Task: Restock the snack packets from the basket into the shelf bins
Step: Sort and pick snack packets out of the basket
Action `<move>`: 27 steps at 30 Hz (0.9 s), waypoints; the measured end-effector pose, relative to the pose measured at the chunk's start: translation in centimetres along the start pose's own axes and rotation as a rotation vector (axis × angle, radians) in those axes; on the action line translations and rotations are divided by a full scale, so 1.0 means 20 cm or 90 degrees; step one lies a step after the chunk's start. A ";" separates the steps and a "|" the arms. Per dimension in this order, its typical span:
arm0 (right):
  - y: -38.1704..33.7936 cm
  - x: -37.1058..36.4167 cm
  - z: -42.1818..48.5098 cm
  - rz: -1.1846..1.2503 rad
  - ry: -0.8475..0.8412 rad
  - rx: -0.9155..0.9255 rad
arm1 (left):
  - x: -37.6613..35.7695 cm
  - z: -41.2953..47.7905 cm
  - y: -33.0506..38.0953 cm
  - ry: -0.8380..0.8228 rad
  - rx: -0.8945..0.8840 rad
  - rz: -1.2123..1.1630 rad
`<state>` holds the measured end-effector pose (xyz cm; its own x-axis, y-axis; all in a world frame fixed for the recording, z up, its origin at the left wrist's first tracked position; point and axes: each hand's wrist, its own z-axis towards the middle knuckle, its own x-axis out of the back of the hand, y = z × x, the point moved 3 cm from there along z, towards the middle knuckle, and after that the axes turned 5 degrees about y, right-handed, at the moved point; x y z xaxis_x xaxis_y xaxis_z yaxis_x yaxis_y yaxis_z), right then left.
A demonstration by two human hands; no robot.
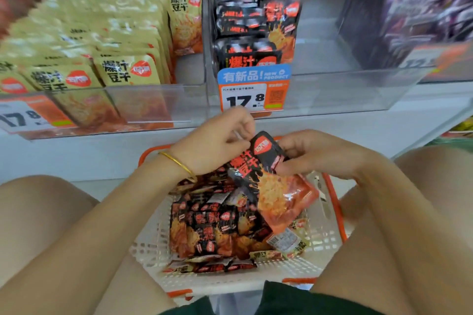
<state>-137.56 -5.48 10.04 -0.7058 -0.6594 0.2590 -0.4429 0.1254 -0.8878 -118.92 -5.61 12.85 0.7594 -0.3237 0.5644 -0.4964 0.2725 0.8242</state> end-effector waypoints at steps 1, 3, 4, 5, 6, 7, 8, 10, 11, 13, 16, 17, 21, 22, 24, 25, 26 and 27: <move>-0.05 0.05 -0.06 0.025 0.008 0.014 | 0.02 0.01 0.08 0.043 -0.024 -0.026; -0.19 0.15 -0.20 0.080 0.040 0.064 | 0.10 0.03 0.23 0.167 -0.069 -0.059; -0.25 0.20 -0.26 0.121 0.064 0.089 | 0.15 0.04 0.30 0.242 -0.101 -0.049; -0.31 0.26 -0.30 0.167 0.104 0.112 | 0.20 0.06 0.36 0.309 -0.140 -0.011; -0.36 0.32 -0.31 0.200 0.154 0.131 | 0.25 0.09 0.39 0.360 -0.177 0.051; -0.42 0.39 -0.31 0.226 0.207 0.145 | 0.28 0.13 0.41 0.387 -0.202 0.129; -0.47 0.45 -0.29 0.236 0.263 0.158 | 0.31 0.18 0.42 0.395 -0.212 0.222; -0.54 0.59 -0.19 0.233 0.368 0.158 | 0.34 0.28 0.37 0.366 -0.193 0.404; -0.56 0.66 -0.13 0.221 0.409 0.151 | 0.34 0.32 0.34 0.342 -0.161 0.457; -0.56 0.77 0.04 0.164 0.457 0.113 | 0.33 0.38 0.30 0.299 -0.102 0.496; -0.49 0.82 0.30 0.073 0.459 0.015 | 0.31 0.43 0.26 0.281 -0.076 0.529; -0.45 0.82 0.37 0.057 0.456 -0.018 | 0.31 0.43 0.26 0.278 -0.068 0.538; -0.35 0.84 0.53 -0.033 0.482 -0.134 | 0.30 0.43 0.25 0.271 -0.042 0.568; -0.34 0.85 0.55 -0.025 0.492 -0.151 | 0.29 0.43 0.25 0.273 -0.042 0.573; -0.34 0.85 0.59 -0.007 0.520 -0.148 | 0.29 0.43 0.25 0.276 -0.044 0.580; -0.35 0.85 0.61 -0.018 0.536 -0.139 | 0.29 0.43 0.25 0.277 -0.044 0.580; -0.36 0.85 0.63 -0.039 0.558 -0.122 | 0.29 0.43 0.25 0.278 -0.045 0.579; -0.37 0.84 0.64 -0.068 0.576 -0.107 | 0.28 0.42 0.25 0.278 -0.044 0.578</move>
<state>-139.04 -26.97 16.13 -0.7883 0.1471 0.5974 -0.5546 0.2503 -0.7936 -120.69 -13.74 20.65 0.2003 0.3882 0.8995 -0.9484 0.3074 0.0785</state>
